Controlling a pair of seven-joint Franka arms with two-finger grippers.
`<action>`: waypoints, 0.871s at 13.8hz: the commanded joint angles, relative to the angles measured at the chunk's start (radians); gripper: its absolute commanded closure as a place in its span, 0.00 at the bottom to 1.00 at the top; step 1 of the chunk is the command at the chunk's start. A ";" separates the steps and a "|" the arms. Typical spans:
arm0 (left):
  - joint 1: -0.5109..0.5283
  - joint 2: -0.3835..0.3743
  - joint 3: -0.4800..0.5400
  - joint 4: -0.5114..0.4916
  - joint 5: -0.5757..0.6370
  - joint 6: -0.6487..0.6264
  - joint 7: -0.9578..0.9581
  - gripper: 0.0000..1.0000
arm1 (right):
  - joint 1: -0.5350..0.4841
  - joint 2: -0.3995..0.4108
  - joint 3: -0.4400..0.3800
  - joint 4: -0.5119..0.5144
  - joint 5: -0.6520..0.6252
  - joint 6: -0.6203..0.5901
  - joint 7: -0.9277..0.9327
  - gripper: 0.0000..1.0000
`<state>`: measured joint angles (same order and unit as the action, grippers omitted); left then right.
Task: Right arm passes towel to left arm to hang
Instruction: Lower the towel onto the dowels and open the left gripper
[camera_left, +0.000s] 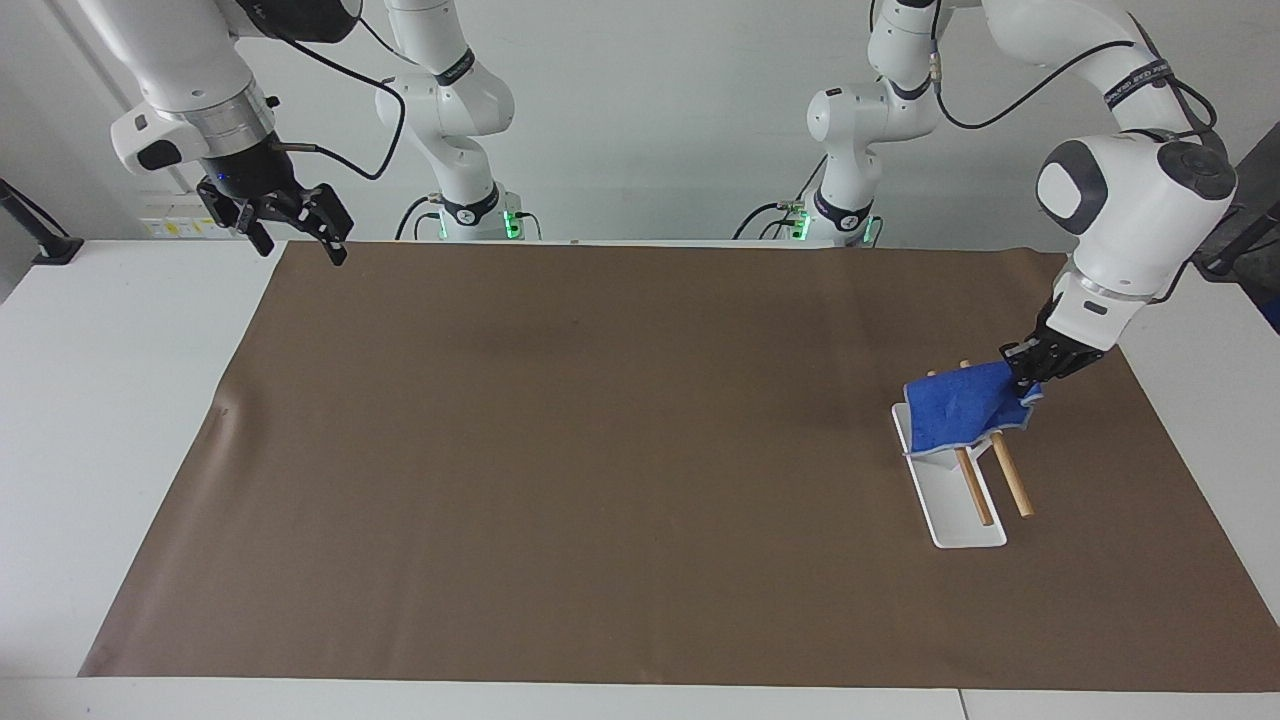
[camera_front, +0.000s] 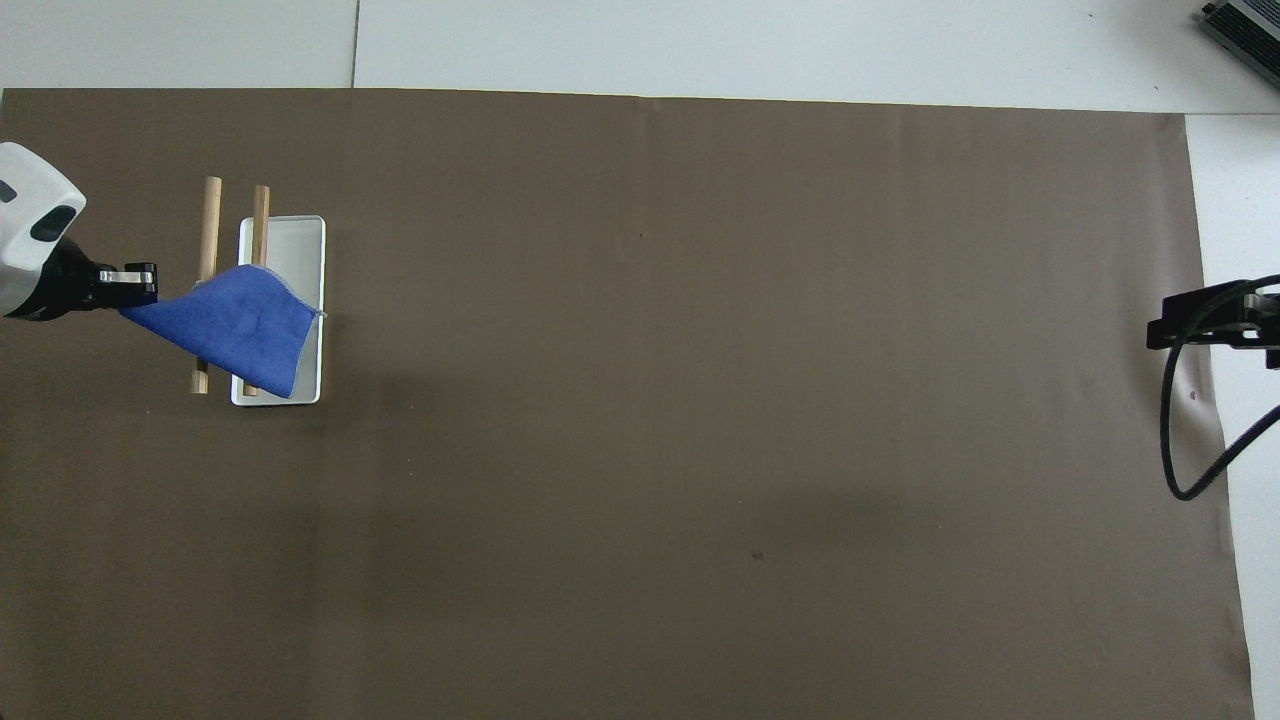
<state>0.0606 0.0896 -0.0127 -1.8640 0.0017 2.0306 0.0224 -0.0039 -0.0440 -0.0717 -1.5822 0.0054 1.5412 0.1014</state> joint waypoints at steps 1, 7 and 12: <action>0.001 -0.062 0.004 -0.125 0.018 0.069 0.014 1.00 | -0.001 -0.025 0.000 -0.032 0.011 0.023 -0.015 0.00; 0.001 -0.096 0.005 -0.213 0.018 0.132 0.019 1.00 | 0.002 -0.028 0.003 -0.033 0.013 0.013 -0.020 0.00; 0.001 -0.116 0.007 -0.253 0.018 0.134 0.021 0.82 | 0.002 -0.028 0.004 -0.033 0.013 0.013 -0.020 0.00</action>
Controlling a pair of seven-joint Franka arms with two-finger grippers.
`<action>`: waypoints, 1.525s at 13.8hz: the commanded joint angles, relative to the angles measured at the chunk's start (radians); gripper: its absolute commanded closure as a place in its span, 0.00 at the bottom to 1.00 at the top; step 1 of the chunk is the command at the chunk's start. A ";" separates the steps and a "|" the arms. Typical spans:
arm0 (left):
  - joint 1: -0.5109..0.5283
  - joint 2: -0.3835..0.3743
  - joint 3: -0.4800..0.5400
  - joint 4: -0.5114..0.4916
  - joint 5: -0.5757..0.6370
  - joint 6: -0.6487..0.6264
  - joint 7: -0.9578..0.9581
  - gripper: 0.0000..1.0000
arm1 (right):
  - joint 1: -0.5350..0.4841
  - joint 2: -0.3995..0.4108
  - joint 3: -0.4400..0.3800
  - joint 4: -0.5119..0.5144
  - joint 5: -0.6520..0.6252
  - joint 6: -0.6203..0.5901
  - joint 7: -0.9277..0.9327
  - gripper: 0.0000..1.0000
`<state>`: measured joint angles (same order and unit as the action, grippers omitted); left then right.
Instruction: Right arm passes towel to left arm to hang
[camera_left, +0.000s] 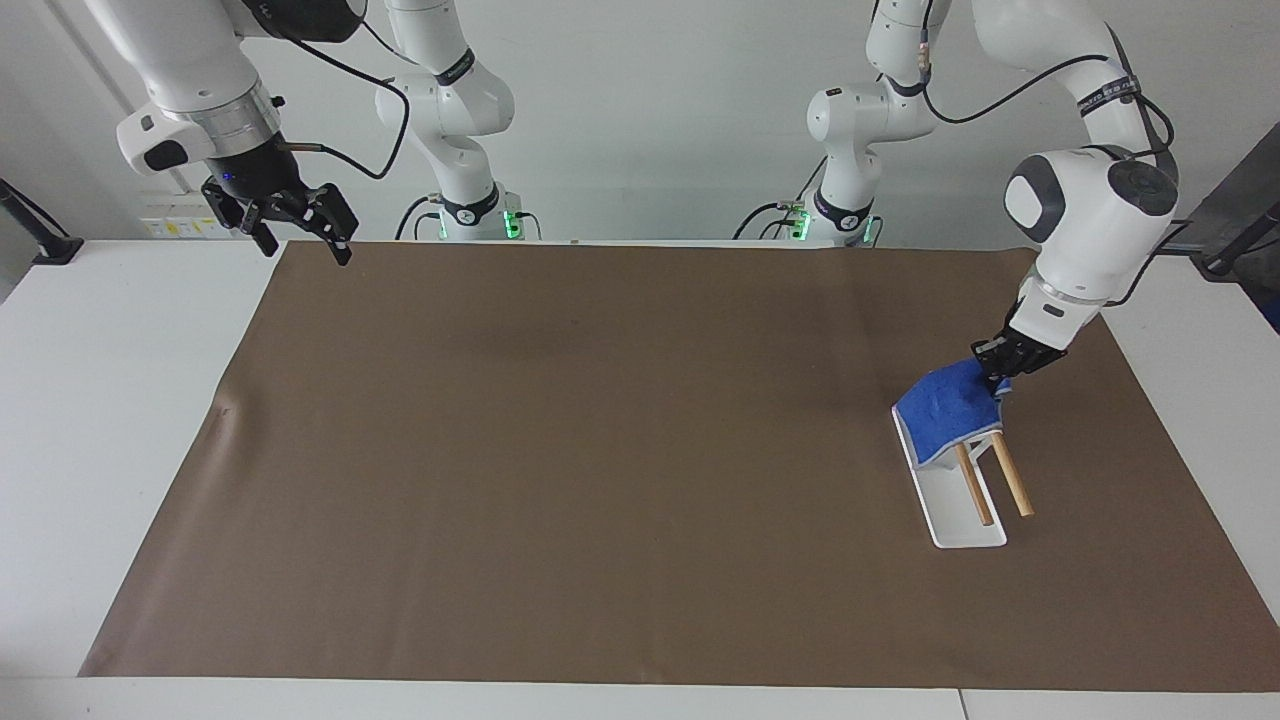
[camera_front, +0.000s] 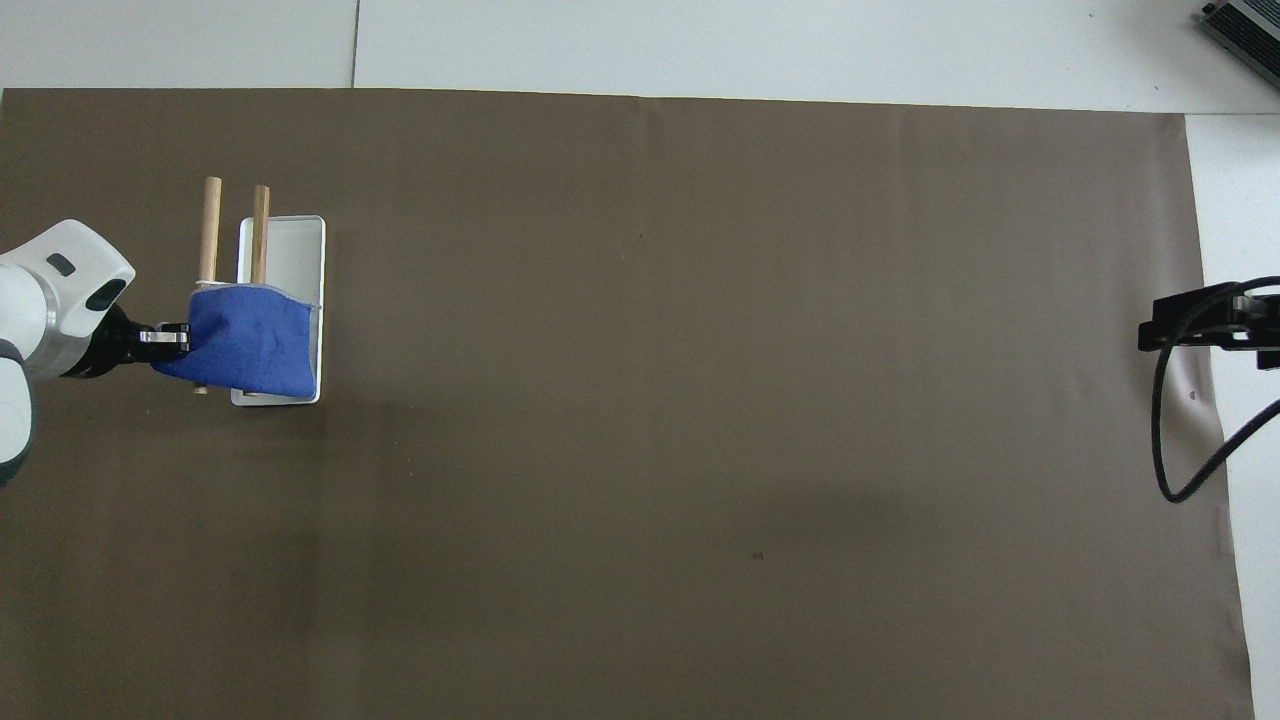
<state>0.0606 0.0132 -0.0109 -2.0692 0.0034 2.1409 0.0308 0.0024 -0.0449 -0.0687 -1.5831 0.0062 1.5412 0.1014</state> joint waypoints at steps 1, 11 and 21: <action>0.001 -0.035 0.005 -0.037 0.017 0.024 0.012 0.59 | -0.004 -0.027 0.001 -0.032 0.012 0.013 -0.020 0.00; 0.002 -0.013 0.006 0.021 0.110 0.017 0.061 0.04 | -0.004 -0.027 0.001 -0.032 0.012 0.013 -0.020 0.00; -0.002 0.056 0.000 0.251 0.021 -0.209 0.014 0.07 | -0.004 -0.027 0.001 -0.032 0.012 0.013 -0.020 0.00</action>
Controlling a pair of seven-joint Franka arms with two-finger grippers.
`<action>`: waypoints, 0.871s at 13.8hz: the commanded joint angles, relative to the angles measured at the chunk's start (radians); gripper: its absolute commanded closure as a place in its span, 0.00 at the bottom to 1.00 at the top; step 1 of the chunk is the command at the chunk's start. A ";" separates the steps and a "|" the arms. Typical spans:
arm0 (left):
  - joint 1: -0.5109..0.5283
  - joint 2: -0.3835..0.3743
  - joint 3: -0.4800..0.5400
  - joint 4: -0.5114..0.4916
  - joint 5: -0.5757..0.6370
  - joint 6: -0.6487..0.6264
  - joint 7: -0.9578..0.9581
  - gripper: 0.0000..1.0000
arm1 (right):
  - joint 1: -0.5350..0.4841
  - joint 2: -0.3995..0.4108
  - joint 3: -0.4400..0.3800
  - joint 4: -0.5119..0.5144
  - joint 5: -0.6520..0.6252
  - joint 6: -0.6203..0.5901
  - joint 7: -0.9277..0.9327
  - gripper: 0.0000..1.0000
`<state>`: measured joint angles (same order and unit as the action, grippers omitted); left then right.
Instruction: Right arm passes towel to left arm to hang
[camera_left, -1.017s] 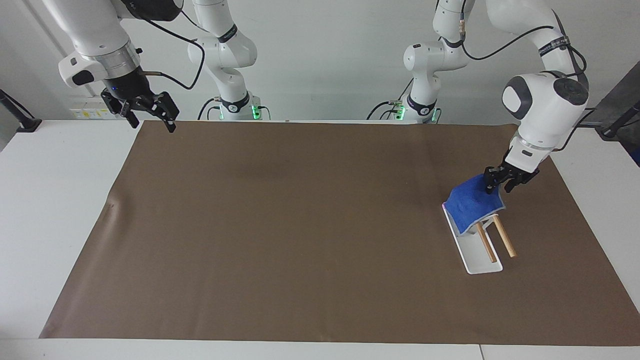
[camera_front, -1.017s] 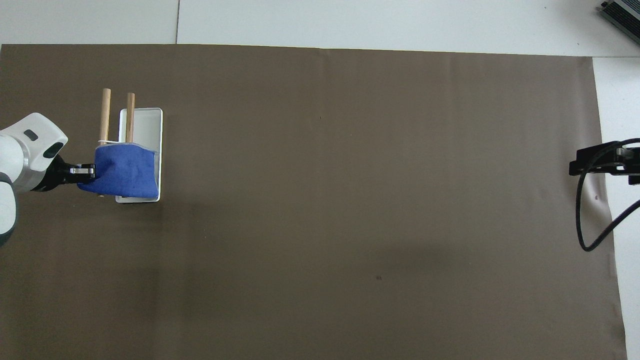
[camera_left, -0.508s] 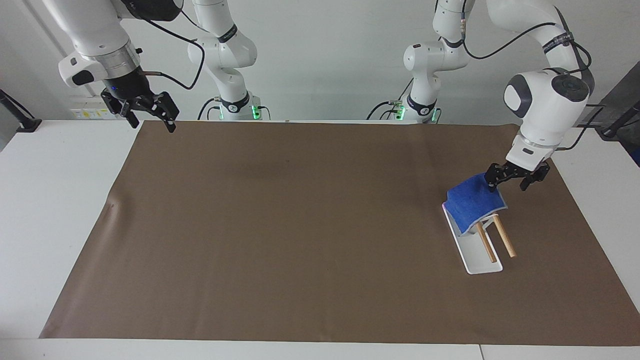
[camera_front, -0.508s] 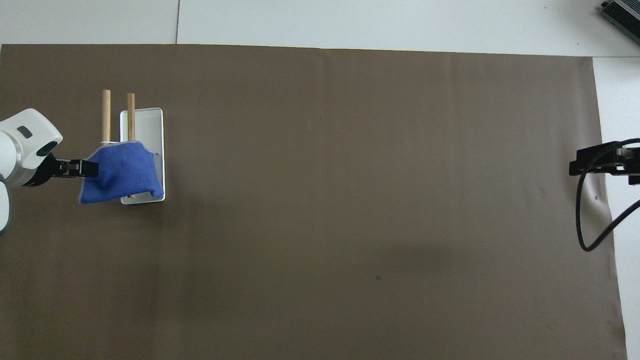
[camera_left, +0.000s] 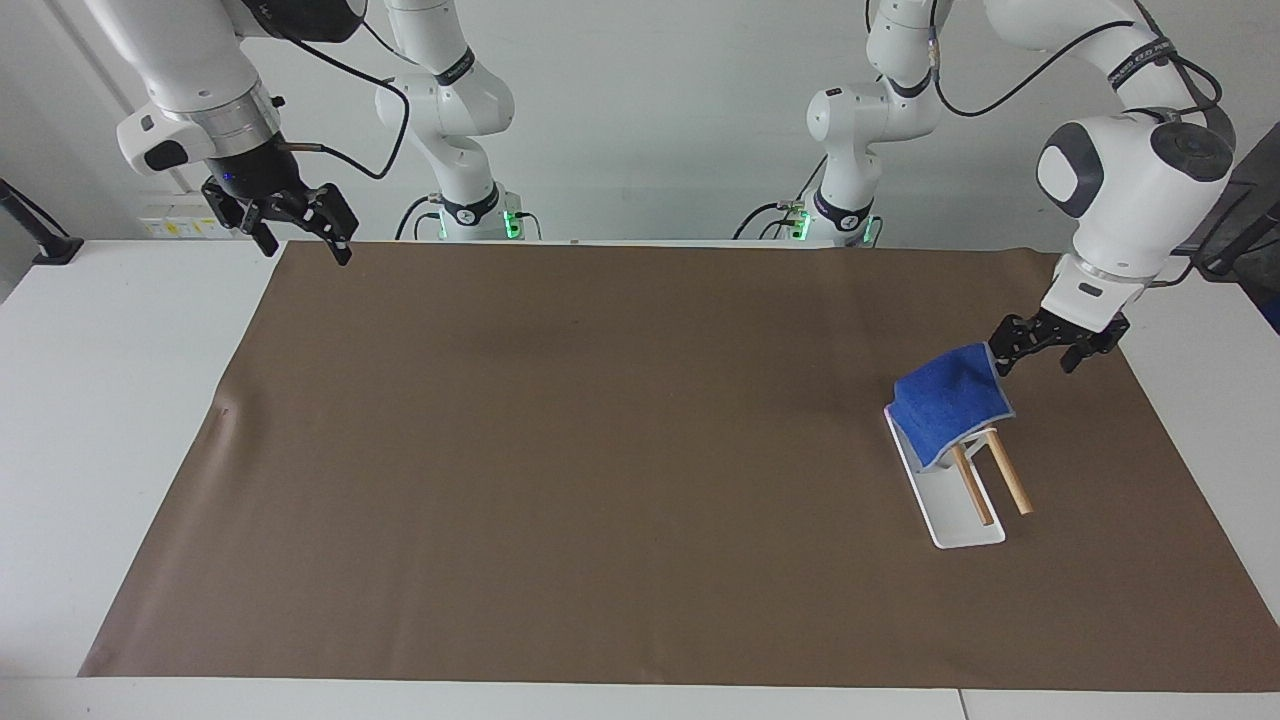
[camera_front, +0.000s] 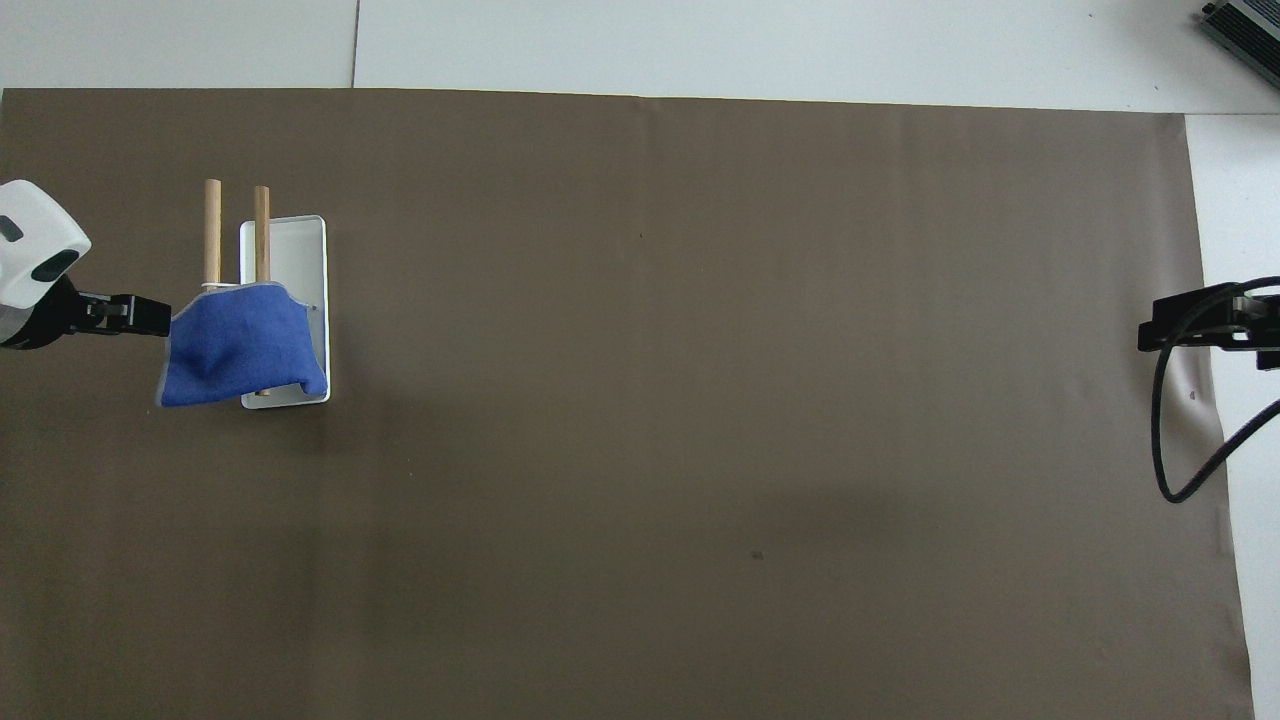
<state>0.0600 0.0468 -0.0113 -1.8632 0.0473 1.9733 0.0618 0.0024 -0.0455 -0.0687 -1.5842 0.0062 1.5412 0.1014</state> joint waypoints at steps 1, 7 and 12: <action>-0.002 0.025 0.001 0.076 -0.023 -0.072 -0.017 0.08 | -0.004 -0.027 0.001 -0.031 0.012 0.013 -0.020 0.00; -0.005 0.056 -0.029 0.246 -0.026 -0.280 -0.017 0.09 | -0.004 -0.027 0.001 -0.031 0.012 0.013 -0.020 0.00; -0.005 0.044 -0.059 0.322 -0.027 -0.405 -0.016 0.09 | -0.004 -0.027 0.001 -0.031 0.012 0.013 -0.020 0.00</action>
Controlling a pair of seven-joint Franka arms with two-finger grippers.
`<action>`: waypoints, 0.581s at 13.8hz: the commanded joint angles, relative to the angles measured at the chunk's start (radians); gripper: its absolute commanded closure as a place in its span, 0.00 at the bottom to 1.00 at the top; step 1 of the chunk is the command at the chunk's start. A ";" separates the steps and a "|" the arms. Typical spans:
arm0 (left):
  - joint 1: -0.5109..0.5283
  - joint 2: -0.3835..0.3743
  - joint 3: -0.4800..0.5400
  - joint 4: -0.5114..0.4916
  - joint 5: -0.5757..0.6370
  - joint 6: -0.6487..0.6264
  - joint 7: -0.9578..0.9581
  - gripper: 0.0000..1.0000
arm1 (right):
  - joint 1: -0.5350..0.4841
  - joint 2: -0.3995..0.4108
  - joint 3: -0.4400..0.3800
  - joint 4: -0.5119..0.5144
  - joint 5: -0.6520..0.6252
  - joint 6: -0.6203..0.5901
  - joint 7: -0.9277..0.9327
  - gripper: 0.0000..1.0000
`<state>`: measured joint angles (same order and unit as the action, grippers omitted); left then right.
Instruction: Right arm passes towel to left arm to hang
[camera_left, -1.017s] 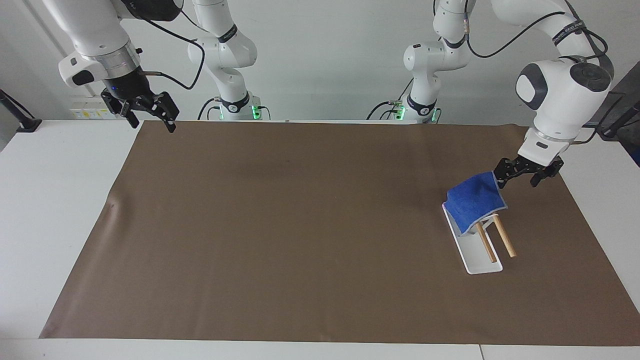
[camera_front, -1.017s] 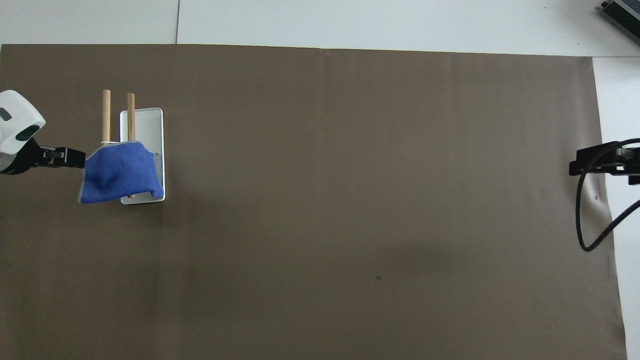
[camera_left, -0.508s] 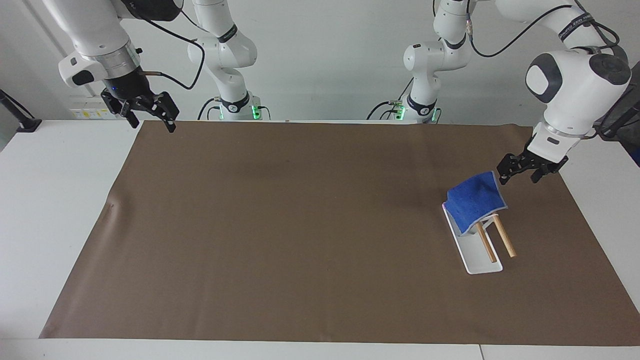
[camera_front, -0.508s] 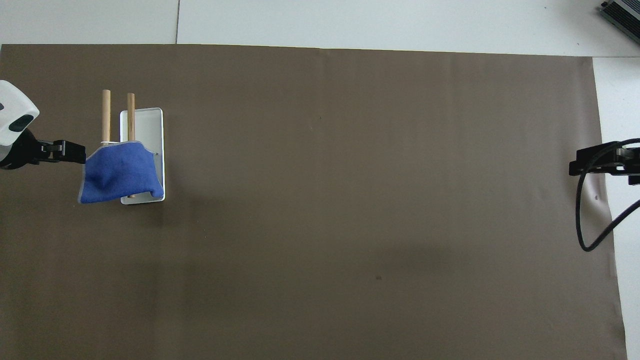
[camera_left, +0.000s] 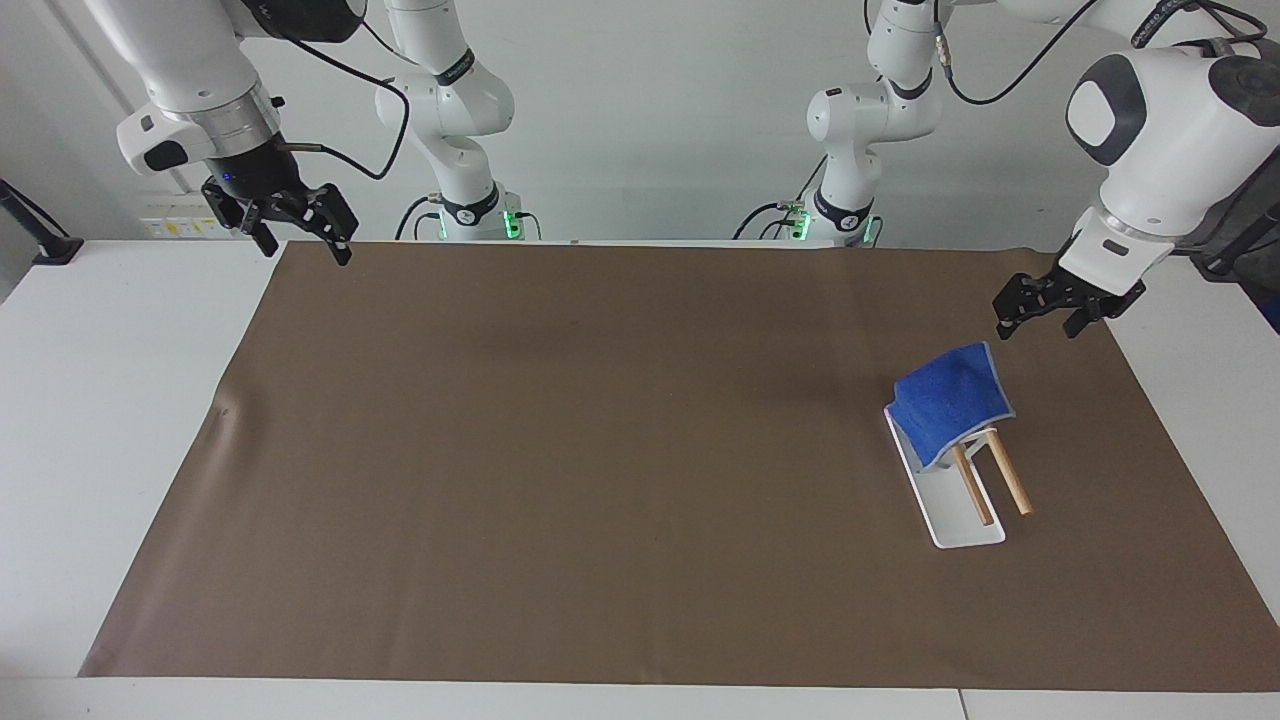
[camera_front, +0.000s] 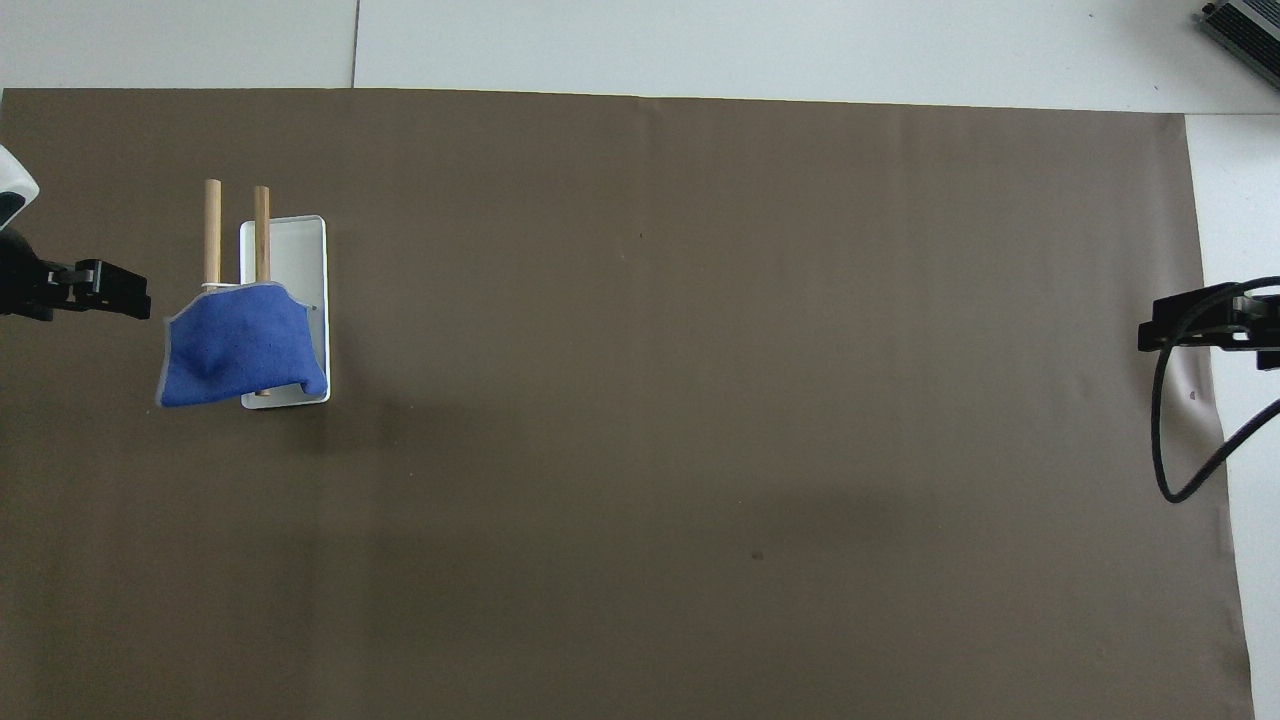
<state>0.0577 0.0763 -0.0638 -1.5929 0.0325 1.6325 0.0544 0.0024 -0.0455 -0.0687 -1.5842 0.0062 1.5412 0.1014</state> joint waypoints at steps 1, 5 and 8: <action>-0.002 0.011 -0.014 0.051 -0.014 -0.086 -0.008 0.09 | -0.004 -0.027 0.001 -0.031 0.012 0.013 -0.020 0.00; -0.002 0.010 -0.034 0.100 -0.014 -0.167 -0.008 0.09 | -0.004 -0.027 0.001 -0.031 0.012 0.013 -0.020 0.00; -0.002 -0.004 -0.045 0.114 -0.016 -0.204 -0.008 0.09 | -0.004 -0.027 0.000 -0.031 0.012 0.013 -0.020 0.00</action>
<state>0.0574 0.0760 -0.1023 -1.5086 0.0312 1.4756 0.0543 0.0024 -0.0455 -0.0687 -1.5842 0.0062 1.5412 0.1014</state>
